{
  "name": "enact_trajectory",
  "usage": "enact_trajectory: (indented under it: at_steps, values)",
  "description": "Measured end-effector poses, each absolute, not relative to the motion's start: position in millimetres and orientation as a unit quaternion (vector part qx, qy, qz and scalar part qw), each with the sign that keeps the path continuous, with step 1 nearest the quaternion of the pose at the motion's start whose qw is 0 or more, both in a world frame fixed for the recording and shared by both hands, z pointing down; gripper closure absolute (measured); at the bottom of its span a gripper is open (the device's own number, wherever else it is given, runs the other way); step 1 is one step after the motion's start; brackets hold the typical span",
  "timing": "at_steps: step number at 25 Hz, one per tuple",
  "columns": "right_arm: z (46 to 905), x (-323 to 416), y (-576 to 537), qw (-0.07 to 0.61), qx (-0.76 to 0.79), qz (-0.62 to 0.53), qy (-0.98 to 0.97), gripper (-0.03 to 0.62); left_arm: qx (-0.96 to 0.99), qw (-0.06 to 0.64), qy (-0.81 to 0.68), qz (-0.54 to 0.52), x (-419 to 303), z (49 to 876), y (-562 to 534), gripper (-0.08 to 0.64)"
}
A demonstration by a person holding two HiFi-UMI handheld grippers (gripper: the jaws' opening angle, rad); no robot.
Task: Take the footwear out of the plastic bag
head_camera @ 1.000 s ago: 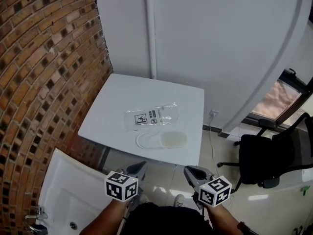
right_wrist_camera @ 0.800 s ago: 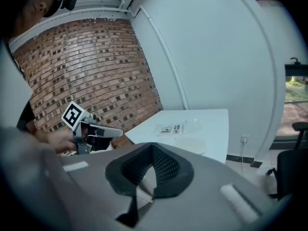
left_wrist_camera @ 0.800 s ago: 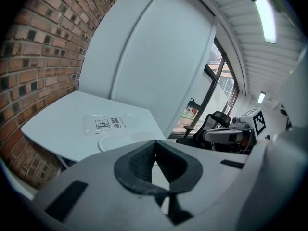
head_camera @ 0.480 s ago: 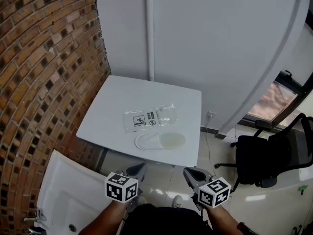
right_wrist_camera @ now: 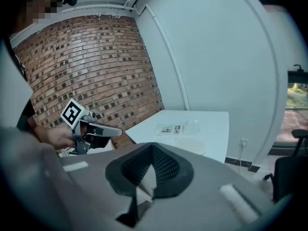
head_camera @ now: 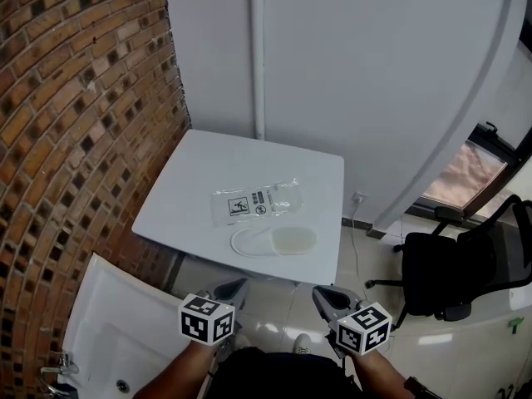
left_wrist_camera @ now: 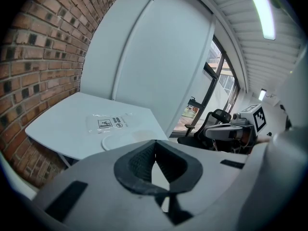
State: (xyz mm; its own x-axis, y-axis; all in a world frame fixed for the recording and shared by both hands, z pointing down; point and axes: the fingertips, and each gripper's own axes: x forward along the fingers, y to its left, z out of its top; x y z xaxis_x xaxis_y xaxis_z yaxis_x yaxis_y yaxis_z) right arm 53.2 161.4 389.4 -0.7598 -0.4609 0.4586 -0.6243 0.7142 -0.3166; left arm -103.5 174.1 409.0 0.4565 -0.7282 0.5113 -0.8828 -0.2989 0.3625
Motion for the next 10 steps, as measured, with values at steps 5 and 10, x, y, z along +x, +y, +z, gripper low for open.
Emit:
enact_trajectory:
  at_steps: [5,10]
  values:
    - [389.3,54.6,161.1,0.176,0.298,0.231,-0.909,0.592,0.795,0.307,-0.507,0.126,-104.0,408.2,173.1,0.554]
    - [389.1,57.6,160.9,0.177,0.300,0.232,-0.909,0.592,0.797,0.305,-0.506,0.126,-101.4,405.8,171.9,0.554]
